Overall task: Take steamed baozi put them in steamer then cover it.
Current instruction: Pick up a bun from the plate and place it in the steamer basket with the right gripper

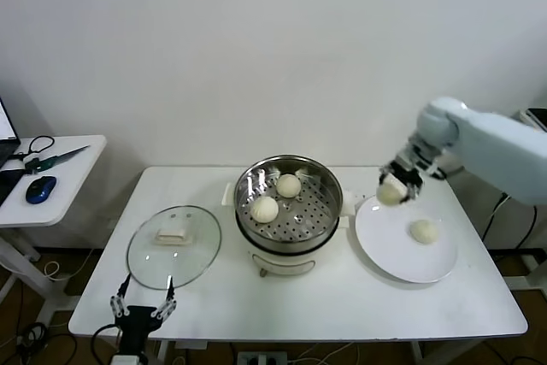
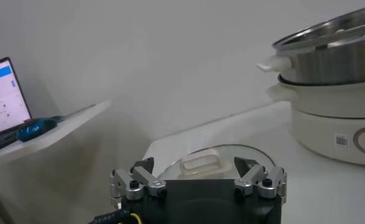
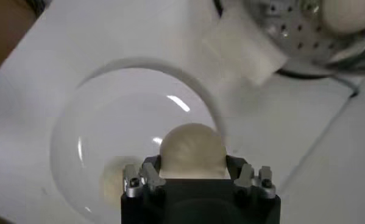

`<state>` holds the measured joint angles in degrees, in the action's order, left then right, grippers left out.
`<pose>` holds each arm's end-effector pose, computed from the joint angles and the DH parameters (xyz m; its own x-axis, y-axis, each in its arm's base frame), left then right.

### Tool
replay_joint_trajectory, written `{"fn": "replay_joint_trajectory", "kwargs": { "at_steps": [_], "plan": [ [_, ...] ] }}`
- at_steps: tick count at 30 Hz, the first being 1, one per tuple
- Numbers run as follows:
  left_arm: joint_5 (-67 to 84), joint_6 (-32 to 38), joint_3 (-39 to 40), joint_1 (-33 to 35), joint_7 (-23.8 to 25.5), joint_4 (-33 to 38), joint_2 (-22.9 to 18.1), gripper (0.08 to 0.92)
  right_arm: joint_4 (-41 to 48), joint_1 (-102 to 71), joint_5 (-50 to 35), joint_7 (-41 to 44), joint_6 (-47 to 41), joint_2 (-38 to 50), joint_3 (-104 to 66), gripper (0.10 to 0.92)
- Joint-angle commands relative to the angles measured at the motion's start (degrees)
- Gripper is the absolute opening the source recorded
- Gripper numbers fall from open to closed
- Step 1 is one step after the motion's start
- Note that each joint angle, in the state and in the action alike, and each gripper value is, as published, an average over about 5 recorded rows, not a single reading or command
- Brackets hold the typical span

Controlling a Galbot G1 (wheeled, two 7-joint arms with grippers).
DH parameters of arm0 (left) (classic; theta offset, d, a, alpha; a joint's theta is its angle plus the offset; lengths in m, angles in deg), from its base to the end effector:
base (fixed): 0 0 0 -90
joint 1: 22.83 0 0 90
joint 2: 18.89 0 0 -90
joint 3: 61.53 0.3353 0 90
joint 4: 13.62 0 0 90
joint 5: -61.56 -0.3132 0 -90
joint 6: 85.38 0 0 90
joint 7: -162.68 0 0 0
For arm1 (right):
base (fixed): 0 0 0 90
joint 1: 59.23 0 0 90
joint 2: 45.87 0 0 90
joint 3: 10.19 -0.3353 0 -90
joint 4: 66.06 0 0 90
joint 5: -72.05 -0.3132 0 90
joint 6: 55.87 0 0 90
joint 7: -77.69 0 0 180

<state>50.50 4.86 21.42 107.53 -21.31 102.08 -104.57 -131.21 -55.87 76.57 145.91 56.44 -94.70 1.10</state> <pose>0.0863 0.0496 -0.3310 -0.9658 -0.1421 0.2167 -0.0634 0.9404 0.3340 0.5373 -0.0976 -0.0242 -0.2187 -0.0579 0.9741 -0.6523 -0.7337 -0.1901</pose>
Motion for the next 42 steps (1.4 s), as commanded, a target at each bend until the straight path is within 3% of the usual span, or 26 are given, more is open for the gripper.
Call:
{"fn": "replay_joint_trajectory", "kwargs": {
  "at_steps": [1,16,28,42],
  "plan": [
    [-0.43,-0.32,0.22,-0.74,0.05,0.18,0.08,0.823,-1.85,12.03,2.4,0.66,13.04,-11.45,2.23,0.703],
    [1.15,0.14,-1.05,0.12,-0.01,-0.47,0.3,0.823,-4.75,0.48,6.51,-0.12,12.97,-24.58,2.5,0.704],
    [1.91,0.49,-1.55,-0.15,0.03,-1.42,0.5,0.823,-11.11,-3.88,7.57,0.08,12.57,-23.2,6.02,0.704],
    [1.75,0.52,-1.37,-0.6,0.02,-1.98,0.41,0.823,-11.74,-4.26,6.16,0.4,11.15,-22.48,6.13,0.74]
  ]
}}
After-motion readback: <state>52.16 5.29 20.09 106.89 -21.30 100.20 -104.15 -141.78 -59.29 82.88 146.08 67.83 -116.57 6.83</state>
